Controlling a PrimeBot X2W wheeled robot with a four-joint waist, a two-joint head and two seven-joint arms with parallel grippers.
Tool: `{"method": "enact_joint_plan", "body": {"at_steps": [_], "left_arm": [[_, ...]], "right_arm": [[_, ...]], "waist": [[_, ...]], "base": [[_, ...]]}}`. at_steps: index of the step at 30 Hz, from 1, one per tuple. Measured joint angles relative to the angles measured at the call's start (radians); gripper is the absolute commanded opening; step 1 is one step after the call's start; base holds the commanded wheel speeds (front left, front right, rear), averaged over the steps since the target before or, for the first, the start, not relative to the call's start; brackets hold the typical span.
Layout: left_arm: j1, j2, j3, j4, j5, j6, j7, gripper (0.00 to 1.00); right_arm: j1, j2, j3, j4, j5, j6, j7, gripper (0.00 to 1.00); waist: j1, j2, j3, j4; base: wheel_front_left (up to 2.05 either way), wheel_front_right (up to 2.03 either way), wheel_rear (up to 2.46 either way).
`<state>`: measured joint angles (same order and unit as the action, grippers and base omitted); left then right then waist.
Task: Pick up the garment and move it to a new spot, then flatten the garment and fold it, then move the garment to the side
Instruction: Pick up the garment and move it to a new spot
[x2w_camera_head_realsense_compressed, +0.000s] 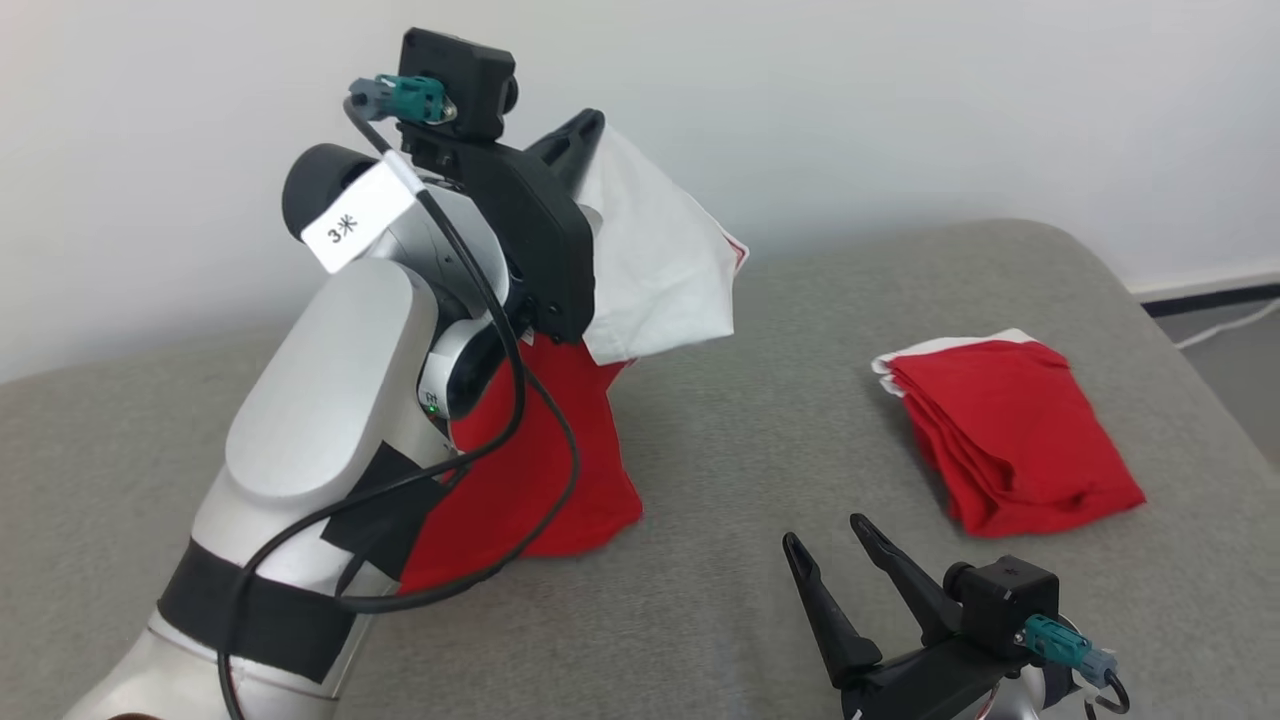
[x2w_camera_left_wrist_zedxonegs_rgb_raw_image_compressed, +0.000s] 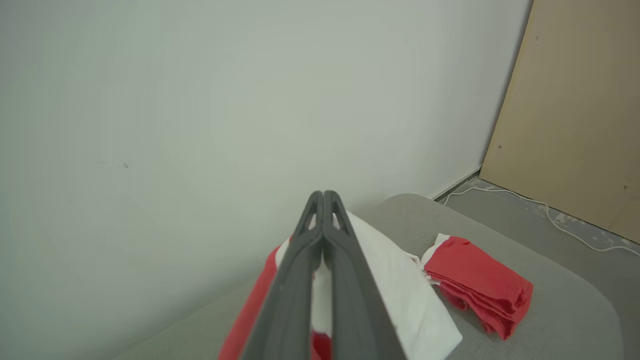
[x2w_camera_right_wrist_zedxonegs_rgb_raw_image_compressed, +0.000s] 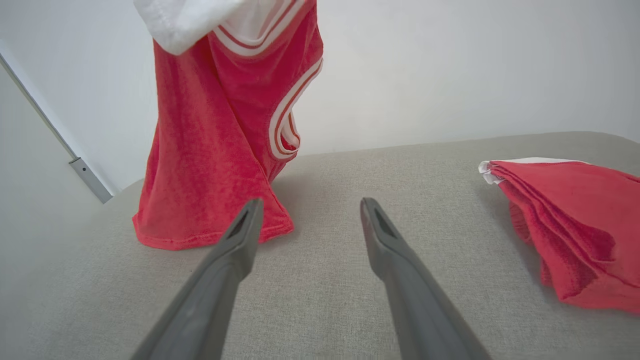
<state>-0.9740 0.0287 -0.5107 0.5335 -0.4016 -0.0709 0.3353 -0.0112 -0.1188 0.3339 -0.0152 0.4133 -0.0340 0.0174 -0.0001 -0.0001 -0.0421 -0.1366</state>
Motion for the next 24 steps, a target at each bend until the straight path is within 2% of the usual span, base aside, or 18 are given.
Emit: {"method": "enact_joint_plan", "body": {"at_steps": [3,8,9,10,16,24], "left_arm": [[0.009,0.000,-0.027,-0.010,-0.012,0.002,0.000,0.00],[0.033,0.000,-0.162,-0.034,-0.116,0.045,-0.009,0.02],[0.038,0.000,-0.190,-0.030,-0.131,0.054,-0.011,0.33],[0.046,0.000,-0.216,-0.024,-0.141,0.054,-0.012,1.00],[0.082,0.005,-0.318,-0.008,-0.229,0.087,-0.023,1.00],[0.068,0.006,-0.333,0.029,-0.308,0.106,-0.066,1.00]], "right_arm": [[0.000,-0.001,-0.001,0.001,0.000,0.000,-0.001,1.00],[-0.001,-0.005,-0.007,0.001,0.000,0.008,-0.010,1.00],[-0.002,-0.006,-0.008,0.003,0.000,0.008,-0.012,1.00],[-0.005,-0.006,-0.007,0.007,0.000,0.008,-0.016,1.00],[-0.024,-0.006,-0.010,0.012,0.000,0.009,-0.021,1.00],[-0.024,-0.007,-0.024,0.020,0.000,0.009,-0.037,1.00]], "waist": [[0.0000,0.0000,0.004,-0.040],[0.0000,0.0000,0.021,-0.090],[0.0000,0.0000,0.027,-0.095],[0.0000,0.0000,0.034,-0.100],[0.0002,0.0001,0.061,-0.114],[0.0002,0.0001,0.067,-0.079]], "base": [[0.00,0.00,0.00],[0.00,0.00,0.00],[0.00,0.00,0.00],[0.00,0.00,0.00],[0.00,0.00,0.00],[0.00,0.00,0.00]]}}
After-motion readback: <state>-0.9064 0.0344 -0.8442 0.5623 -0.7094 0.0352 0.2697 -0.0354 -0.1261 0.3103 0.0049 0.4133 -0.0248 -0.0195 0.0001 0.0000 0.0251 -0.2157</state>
